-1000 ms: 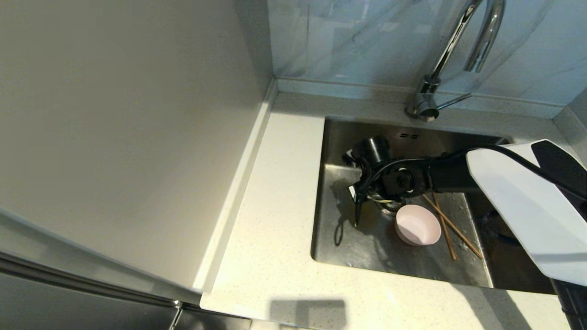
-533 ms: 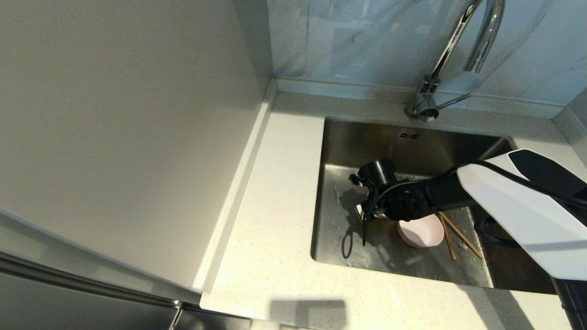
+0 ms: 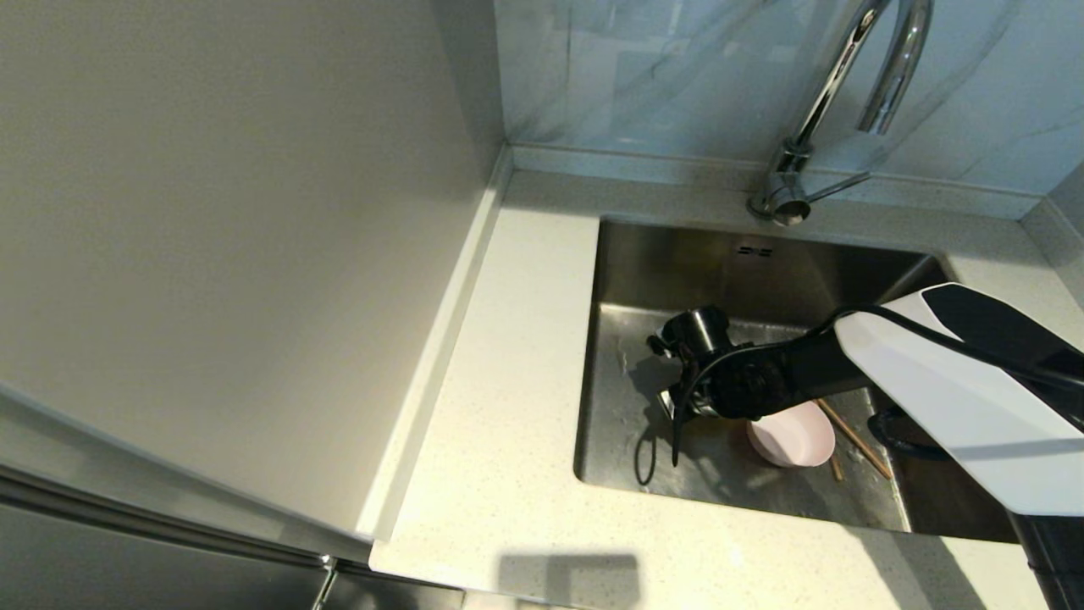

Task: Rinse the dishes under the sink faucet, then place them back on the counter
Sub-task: Put a bowl into the sink

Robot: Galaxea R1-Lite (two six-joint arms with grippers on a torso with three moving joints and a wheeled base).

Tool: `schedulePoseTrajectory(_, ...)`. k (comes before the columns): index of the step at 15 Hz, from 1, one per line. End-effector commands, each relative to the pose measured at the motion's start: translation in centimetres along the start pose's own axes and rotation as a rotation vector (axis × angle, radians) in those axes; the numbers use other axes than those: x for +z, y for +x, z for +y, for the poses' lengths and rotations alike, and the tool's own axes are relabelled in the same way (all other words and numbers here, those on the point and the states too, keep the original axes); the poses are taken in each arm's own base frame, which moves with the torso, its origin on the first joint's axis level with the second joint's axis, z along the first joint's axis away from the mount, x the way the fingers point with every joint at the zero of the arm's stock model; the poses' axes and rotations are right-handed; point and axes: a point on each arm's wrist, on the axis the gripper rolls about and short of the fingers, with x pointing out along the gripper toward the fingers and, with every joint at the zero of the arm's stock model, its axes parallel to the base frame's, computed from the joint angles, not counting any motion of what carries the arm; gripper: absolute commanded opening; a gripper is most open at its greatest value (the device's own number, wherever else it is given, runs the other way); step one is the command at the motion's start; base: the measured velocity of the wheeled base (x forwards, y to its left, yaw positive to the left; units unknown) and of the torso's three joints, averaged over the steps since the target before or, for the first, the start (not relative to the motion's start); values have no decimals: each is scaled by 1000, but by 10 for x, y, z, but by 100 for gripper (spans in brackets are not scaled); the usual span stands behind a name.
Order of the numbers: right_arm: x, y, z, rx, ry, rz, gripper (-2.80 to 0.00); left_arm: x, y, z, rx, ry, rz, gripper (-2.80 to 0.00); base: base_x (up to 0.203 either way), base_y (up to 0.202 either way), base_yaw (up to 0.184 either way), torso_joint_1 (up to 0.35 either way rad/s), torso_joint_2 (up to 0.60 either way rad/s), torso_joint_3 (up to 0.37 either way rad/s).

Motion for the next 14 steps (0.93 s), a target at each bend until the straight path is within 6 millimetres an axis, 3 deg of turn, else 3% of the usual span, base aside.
schedulePoseTrajectory(1,-3,2,1,-2,-28,12,-280,0,0,0,0,0,-4,-280,0,0,0,0,0,0)
schedulePoseTrajectory(2,-7,3,2,-1,-54,25,0,0,0,0,0,0,-4,-280,0,0,0,0,0,0)
schedulePoseTrajectory(7,-5,1,1,-2,-54,17,0,0,0,0,0,0,-4,-280,0,0,0,0,0,0)
schedulePoseTrajectory(9,4,-12,-6,-7,-39,-15,0,0,0,0,0,0,-4,-280,0,0,0,0,0,0)
schedulePoseTrajectory(11,16,-40,-18,-12,-18,-63,0,0,0,0,0,0,-4,-280,0,0,0,0,0,0)
schedulePoseTrajectory(14,24,-106,-45,-19,11,-145,0,0,0,0,0,0,-4,-280,0,0,0,0,0,0)
